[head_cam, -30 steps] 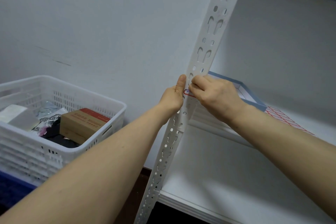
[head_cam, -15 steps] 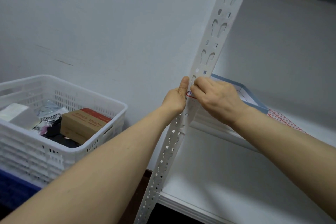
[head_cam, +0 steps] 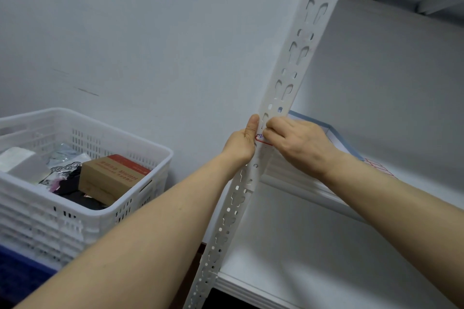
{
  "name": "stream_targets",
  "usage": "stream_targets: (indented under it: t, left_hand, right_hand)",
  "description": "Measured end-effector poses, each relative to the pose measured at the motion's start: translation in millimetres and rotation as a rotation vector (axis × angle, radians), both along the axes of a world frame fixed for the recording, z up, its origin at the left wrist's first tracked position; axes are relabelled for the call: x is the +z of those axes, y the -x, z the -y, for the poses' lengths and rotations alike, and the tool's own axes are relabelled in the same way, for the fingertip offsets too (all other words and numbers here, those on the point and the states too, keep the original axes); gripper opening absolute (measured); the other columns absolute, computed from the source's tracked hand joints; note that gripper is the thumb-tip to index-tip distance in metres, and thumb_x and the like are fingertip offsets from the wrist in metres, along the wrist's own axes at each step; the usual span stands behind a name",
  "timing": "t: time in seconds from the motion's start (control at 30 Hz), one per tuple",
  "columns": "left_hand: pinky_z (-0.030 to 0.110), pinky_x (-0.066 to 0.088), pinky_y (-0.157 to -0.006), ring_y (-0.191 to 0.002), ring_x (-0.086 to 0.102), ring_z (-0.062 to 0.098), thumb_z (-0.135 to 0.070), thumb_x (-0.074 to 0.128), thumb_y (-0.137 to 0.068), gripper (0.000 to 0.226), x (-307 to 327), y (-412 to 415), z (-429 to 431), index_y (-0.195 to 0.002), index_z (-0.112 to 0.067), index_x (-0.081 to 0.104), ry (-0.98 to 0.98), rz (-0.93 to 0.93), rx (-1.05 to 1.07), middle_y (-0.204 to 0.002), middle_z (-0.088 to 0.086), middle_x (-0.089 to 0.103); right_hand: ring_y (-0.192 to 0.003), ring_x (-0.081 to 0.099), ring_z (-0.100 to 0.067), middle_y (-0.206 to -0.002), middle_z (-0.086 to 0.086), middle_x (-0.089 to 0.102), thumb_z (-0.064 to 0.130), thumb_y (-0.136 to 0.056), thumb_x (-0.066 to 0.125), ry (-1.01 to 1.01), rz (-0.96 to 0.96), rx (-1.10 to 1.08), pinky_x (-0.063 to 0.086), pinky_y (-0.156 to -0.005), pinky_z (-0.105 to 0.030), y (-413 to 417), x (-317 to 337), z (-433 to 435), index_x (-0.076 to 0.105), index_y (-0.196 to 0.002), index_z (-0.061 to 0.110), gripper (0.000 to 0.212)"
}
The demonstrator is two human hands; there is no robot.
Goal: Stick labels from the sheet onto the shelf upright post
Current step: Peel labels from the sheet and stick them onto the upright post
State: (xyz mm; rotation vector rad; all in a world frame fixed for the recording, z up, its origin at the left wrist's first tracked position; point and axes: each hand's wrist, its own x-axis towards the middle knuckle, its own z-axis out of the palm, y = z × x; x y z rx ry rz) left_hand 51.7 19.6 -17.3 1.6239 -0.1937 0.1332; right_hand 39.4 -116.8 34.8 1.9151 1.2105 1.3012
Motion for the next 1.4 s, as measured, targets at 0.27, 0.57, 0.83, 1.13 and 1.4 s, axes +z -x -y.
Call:
stream_targets:
  t: [0.27, 0.57, 0.83, 1.13, 1.4]
  left_hand:
    - [0.028, 0.040, -0.072, -0.082, 0.051, 0.021, -0.063, 0.020, -0.093, 0.065, 1, 1, 0, -0.091, -0.011, 0.060, -0.006, -0.005, 0.036, -0.087, 0.006, 0.056]
    - [0.022, 0.038, -0.063, -0.071, 0.051, 0.012, -0.061, 0.021, -0.094, 0.062, 7, 9, -2, -0.078, -0.014, 0.059, -0.019, -0.071, 0.037, -0.076, -0.002, 0.056]
    - [0.026, 0.033, -0.091, -0.118, 0.040, 0.023, -0.031, 0.038, -0.099, 0.035, 18, 39, 7, -0.127, -0.015, 0.052, -0.215, 0.448, 0.616, -0.125, 0.007, 0.046]
    - [0.032, 0.040, -0.099, -0.117, 0.051, 0.022, -0.014, 0.039, -0.094, 0.036, 60, 39, 75, -0.125, -0.013, 0.057, -0.405, 0.472, 0.203, -0.128, 0.005, 0.058]
    - [0.037, 0.039, -0.106, -0.124, 0.050, 0.025, -0.008, 0.039, -0.094, 0.040, 72, 25, 102, -0.132, -0.010, 0.052, -0.467, 0.374, 0.128, -0.134, 0.008, 0.056]
  right_hand:
    - [-0.071, 0.055, -0.022, -0.089, -0.005, 0.056, 0.022, -0.089, 0.047, -0.608, -0.493, 0.014, 0.051, -0.055, -0.048, 9, -8, 12, 0.058, -0.086, 0.007, 0.019]
    - [-0.069, 0.050, -0.015, -0.074, 0.009, 0.049, 0.031, -0.077, 0.074, -0.802, -0.719, -0.178, 0.045, -0.065, -0.035, 23, 3, 2, 0.047, -0.077, 0.021, 0.029]
    - [-0.040, 0.056, -0.005, -0.055, -0.007, 0.061, 0.008, -0.090, 0.059, -1.425, -1.117, -0.007, 0.053, -0.050, -0.020, 21, 30, 43, 0.059, -0.075, 0.004, 0.016]
    - [-0.036, 0.050, -0.004, -0.045, 0.003, 0.059, 0.005, -0.092, 0.056, -1.709, -1.149, -0.003, 0.046, -0.038, -0.015, 4, 50, 94, 0.064, -0.087, -0.006, 0.014]
    - [-0.053, 0.060, -0.011, -0.080, -0.013, 0.067, -0.025, -0.080, 0.050, -1.629, -1.136, -0.275, 0.049, -0.051, -0.011, -13, 52, 124, 0.063, -0.107, -0.011, 0.033]
